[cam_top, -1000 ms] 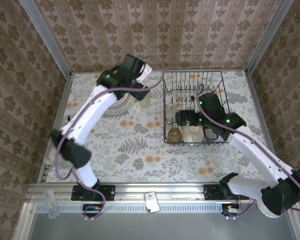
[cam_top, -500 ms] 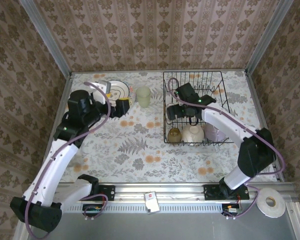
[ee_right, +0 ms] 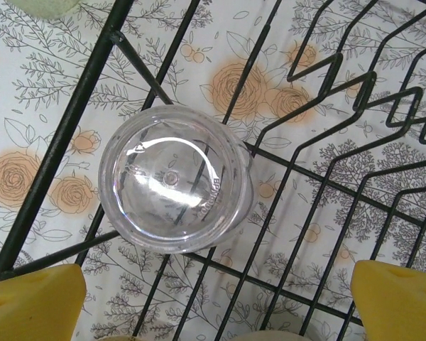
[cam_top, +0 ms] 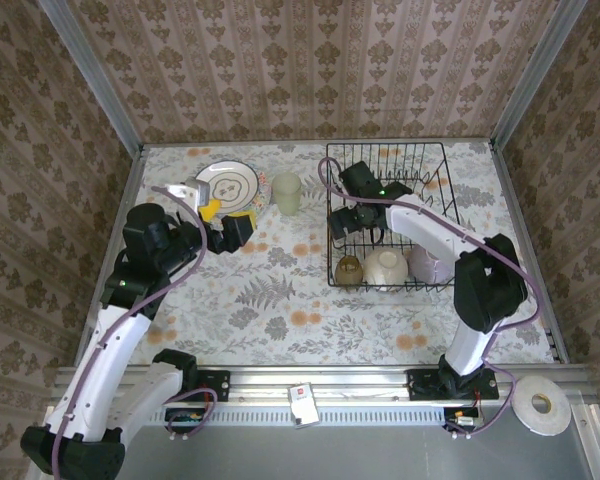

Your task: Unload the mixed dishes from the dish rack

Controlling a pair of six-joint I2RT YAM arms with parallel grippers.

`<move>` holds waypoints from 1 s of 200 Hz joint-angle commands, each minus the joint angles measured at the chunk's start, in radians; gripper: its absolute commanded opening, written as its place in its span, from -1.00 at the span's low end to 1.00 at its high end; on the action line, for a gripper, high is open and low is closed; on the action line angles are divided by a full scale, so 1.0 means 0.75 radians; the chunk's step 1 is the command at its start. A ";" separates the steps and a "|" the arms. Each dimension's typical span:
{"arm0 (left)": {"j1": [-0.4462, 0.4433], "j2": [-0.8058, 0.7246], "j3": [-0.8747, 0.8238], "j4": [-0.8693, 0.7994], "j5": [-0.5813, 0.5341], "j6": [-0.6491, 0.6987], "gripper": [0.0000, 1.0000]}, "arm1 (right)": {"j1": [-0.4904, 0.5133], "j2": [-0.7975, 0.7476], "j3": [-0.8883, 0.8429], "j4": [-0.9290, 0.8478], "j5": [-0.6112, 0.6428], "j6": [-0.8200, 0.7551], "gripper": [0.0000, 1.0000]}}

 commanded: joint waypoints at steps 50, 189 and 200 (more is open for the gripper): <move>0.017 0.003 -0.041 0.061 0.030 -0.045 1.00 | 0.008 0.101 0.046 0.060 -0.009 -0.012 0.95; 0.036 0.033 -0.060 0.068 0.041 -0.056 1.00 | -0.093 0.000 -0.102 0.159 0.164 0.195 0.81; 0.036 0.033 -0.061 0.070 0.044 -0.054 1.00 | -0.099 -0.009 -0.114 0.159 0.172 0.199 0.81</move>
